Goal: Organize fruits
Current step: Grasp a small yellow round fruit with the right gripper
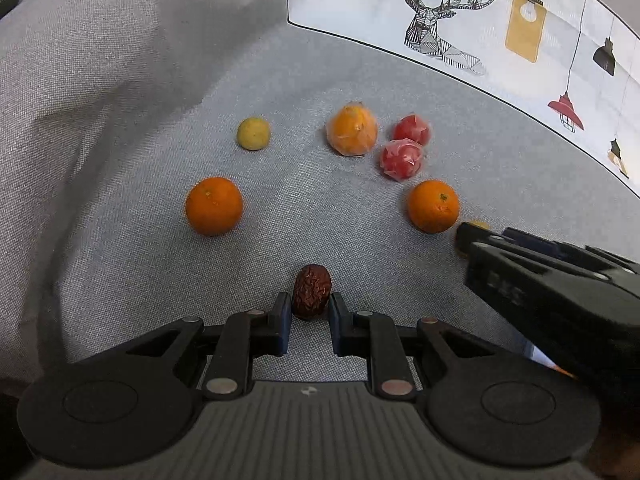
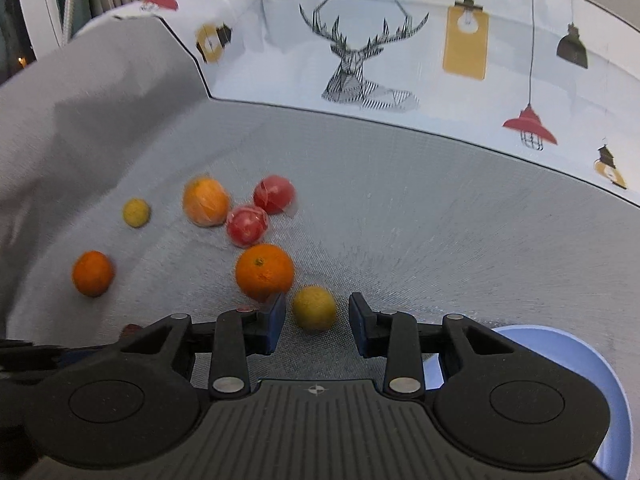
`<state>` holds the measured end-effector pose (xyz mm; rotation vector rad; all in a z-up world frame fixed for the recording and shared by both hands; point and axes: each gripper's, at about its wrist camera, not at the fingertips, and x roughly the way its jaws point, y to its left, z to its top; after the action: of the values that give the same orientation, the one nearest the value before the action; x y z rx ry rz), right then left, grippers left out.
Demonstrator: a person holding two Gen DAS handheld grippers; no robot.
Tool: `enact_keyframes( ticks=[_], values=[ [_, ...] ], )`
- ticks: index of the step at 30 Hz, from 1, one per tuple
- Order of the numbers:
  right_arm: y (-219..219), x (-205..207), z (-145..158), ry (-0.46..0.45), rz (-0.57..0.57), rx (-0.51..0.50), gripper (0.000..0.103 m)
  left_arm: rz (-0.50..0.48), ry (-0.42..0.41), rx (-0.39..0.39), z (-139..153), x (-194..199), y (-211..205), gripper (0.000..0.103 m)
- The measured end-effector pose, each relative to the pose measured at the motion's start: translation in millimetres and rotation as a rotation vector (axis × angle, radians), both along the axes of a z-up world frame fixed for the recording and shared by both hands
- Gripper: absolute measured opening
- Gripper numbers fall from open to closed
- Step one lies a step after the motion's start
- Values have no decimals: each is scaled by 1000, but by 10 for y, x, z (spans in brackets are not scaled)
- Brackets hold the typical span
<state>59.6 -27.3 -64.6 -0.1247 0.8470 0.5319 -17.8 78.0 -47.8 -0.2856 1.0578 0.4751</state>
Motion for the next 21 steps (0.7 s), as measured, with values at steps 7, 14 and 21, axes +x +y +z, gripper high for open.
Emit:
enact_keyframes(
  ticks=[7, 14, 21],
  values=[
    [41, 2, 3, -8, 33, -12, 27, 1, 2, -5, 15, 19, 9, 21],
    [-287, -149, 485, -74, -16, 35, 27, -33, -41, -17, 170, -8, -61, 21],
    [-809, -580, 896, -146, -111, 57, 27, -125, -50, -65, 254, -27, -194, 22]
  ],
)
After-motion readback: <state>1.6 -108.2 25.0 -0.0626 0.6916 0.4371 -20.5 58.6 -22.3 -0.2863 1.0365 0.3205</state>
